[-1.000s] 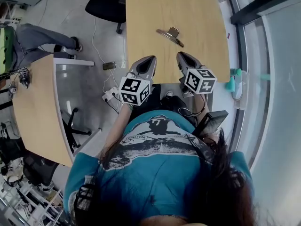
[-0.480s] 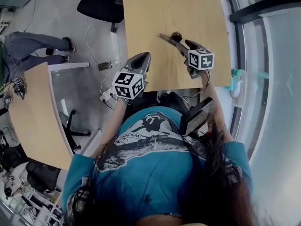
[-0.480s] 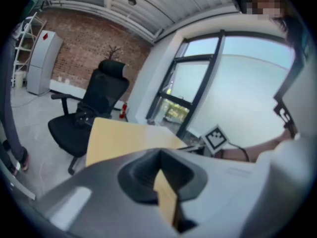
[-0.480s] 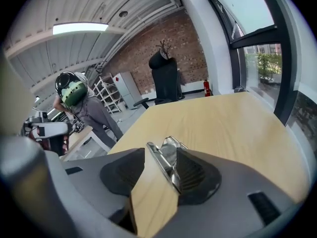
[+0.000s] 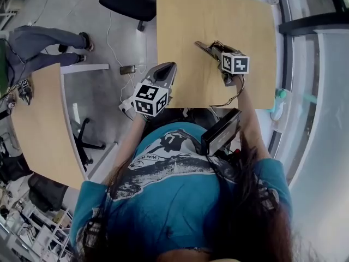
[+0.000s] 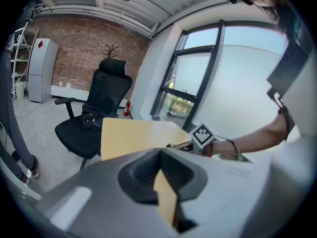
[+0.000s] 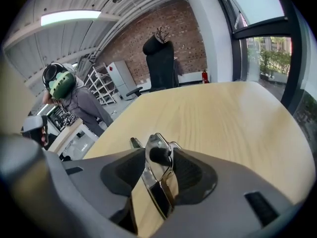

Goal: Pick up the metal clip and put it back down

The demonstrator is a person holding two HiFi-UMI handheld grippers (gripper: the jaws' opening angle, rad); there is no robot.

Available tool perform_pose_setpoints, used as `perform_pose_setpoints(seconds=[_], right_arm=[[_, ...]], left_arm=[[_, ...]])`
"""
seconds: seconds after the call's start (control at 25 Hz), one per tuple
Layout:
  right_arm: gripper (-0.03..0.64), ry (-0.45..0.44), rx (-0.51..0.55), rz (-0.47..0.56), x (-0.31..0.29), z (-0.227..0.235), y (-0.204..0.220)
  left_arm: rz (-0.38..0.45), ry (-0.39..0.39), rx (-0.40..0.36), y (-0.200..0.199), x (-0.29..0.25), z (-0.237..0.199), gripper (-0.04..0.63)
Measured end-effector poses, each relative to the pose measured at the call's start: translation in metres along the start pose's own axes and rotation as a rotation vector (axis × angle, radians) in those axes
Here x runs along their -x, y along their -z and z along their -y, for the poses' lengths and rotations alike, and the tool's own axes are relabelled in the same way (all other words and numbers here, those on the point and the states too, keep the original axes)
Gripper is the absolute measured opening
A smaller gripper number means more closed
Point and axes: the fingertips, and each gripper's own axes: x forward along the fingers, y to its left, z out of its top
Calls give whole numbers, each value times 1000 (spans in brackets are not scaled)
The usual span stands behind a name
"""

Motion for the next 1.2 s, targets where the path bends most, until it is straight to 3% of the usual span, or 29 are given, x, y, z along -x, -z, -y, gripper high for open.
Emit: perform_pose_setpoints(seconds=[0.16, 0.28, 0.52, 0.76, 1.2], right_arm=[[175, 27, 84, -31, -2, -7, 8], [120, 2, 74, -37, 0, -17, 8], [95, -36, -167, 19, 14, -29, 24], [89, -138, -452, 176, 53, -48, 25], [83, -206, -524, 420, 150, -88, -12]], left_arm=[[4, -21, 25, 4, 10, -6, 3], [7, -23, 47, 4, 12, -10, 3], [18, -14, 40, 3, 10, -5, 3], [33, 2, 35, 1, 8, 7, 3], [70, 67, 22, -8, 2, 34, 3]])
